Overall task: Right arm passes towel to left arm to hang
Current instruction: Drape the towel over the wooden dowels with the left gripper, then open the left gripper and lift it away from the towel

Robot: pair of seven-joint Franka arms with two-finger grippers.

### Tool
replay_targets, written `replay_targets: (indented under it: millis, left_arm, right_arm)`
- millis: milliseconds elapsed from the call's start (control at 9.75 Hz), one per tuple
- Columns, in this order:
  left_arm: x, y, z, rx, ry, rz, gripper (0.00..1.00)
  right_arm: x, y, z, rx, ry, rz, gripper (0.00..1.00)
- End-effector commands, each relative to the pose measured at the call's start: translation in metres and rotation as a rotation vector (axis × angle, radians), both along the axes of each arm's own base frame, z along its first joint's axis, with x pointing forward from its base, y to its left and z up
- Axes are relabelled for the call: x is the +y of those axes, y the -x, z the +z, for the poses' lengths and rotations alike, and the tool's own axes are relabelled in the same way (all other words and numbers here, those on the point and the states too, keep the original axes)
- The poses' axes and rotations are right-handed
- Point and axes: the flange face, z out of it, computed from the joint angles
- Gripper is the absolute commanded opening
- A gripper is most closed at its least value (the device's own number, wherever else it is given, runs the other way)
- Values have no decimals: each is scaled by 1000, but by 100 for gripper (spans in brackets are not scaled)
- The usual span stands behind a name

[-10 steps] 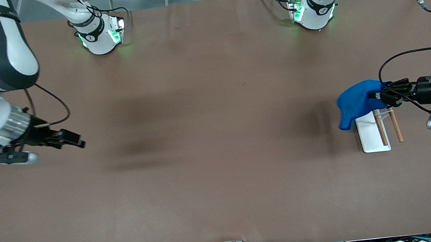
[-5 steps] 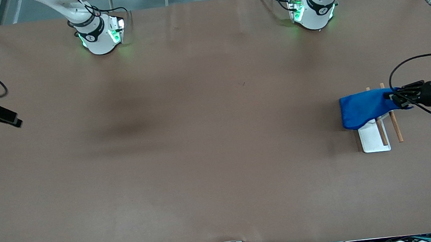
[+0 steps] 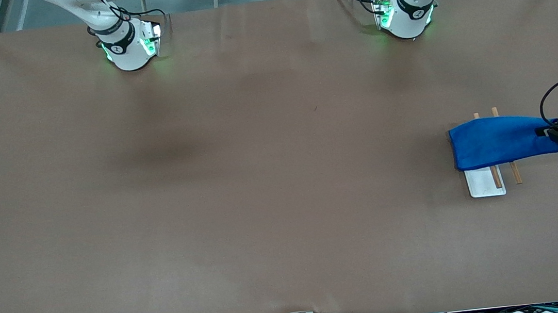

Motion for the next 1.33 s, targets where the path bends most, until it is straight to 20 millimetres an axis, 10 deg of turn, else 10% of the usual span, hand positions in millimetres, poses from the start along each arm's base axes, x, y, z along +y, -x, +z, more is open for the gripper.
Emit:
replay_targets:
  millis: [0, 615, 718, 821, 923, 1231]
  left_arm:
    - [11, -8, -24, -15, -21, -6, 0]
    - [44, -1, -45, -13, -46, -39, 10]
    - [52, 1, -53, -8, -49, -33, 25]
    - [55, 3, -57, -4, -45, -33, 84]
    - [55, 2, -51, -11, -50, -30, 100]
    - [44, 4, -1, -52, -104, -46, 100]
  right_arm:
    - [-2, 0, -7, 24, 0, 3, 100]
    - [10, 6, -21, 104, -20, -34, 100]
    - [11, 6, -18, 99, -12, -32, 100]
    - [10, 6, -15, 93, -9, -22, 100]
    - [9, 6, -15, 94, -9, -13, 100]
    - [2, 14, -5, 127, 14, 28, 100]
